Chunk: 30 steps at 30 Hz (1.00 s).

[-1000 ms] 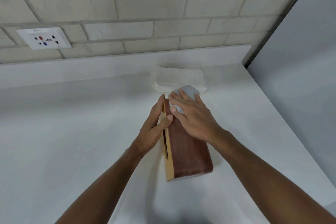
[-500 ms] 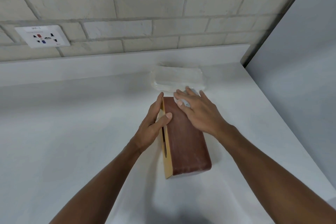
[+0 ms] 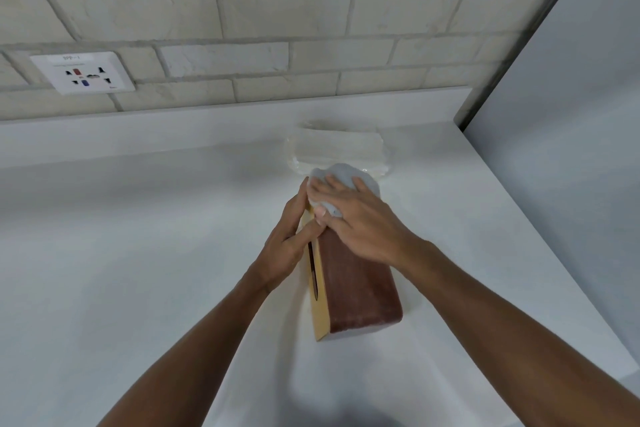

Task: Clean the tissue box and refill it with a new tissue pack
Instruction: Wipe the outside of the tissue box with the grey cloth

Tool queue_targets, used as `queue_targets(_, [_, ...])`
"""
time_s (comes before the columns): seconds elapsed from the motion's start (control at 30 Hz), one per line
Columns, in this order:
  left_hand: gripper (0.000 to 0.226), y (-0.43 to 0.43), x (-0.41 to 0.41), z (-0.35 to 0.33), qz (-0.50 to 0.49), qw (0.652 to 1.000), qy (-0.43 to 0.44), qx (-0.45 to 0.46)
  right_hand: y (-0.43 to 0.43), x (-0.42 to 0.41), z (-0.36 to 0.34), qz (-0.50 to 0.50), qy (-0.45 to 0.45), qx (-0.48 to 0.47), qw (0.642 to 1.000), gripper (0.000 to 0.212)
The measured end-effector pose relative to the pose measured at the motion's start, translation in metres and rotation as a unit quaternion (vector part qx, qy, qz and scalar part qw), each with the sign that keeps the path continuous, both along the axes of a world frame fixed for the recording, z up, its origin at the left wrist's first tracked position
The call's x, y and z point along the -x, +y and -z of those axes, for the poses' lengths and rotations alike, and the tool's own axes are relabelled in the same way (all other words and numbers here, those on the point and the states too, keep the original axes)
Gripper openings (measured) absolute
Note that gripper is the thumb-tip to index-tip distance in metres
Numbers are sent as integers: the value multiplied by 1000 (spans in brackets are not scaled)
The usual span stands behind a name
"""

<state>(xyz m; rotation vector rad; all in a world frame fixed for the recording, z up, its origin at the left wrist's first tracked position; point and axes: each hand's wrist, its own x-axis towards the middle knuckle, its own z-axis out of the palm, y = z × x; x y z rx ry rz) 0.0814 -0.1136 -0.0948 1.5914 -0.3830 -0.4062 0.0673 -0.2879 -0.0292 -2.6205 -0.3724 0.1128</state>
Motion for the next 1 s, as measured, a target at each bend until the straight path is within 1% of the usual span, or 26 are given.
queue_targets(0.03, [71,0,0,1,3,1000,-4,3,-1,1,1,-6,3,1,1000,48])
queue_targets(0.13, [86,-1,0,1,-9,1000,26,-8,-9,1,1,92,24,-20,995,44])
queue_targets(0.17, [89,0,0,3,-10,999,29,-11,-10,3,1,95,19,-18,995,44])
queue_targets(0.23, [89,0,1,4,-11,1000,23,-12,-13,9,4,61,8,-17,998,46])
queue_targets(0.27, [87,-1,0,4,-12,1000,19,-15,-16,11,5,59,9,-21,998,47])
queue_targets(0.37, [80,-2,0,4,-16,999,18,-30,-27,13,7,103,16,-16,994,48])
queue_targets(0.43, [79,-1,-1,4,-15,999,20,-35,-26,17,9,70,3,1,998,48])
queue_targets(0.5, [79,-1,-2,5,-15,999,16,-36,-27,20,10,49,6,-8,999,48])
queue_targets(0.6, [78,-2,-2,6,-15,999,20,-37,-30,20,9,93,3,-16,996,47])
queue_targets(0.67, [78,-2,-2,7,-12,999,20,-38,-21,24,10,66,-13,-10,998,47])
queue_targets(0.73, [78,-2,-2,6,-13,999,16,-40,-18,26,10,38,0,-17,999,47])
queue_targets(0.83, [75,-2,-1,4,-11,999,18,-44,-26,21,4,92,-4,-12,996,46])
queue_targets(0.9, [74,-1,-1,4,-13,999,18,-48,-25,24,3,81,-16,0,997,45])
queue_targets(0.97, [75,0,-2,3,-7,999,20,-51,-27,27,5,51,10,3,999,45])
queue_targets(1.0, [75,1,-2,3,-1,998,22,-52,-30,27,4,66,28,2,997,45])
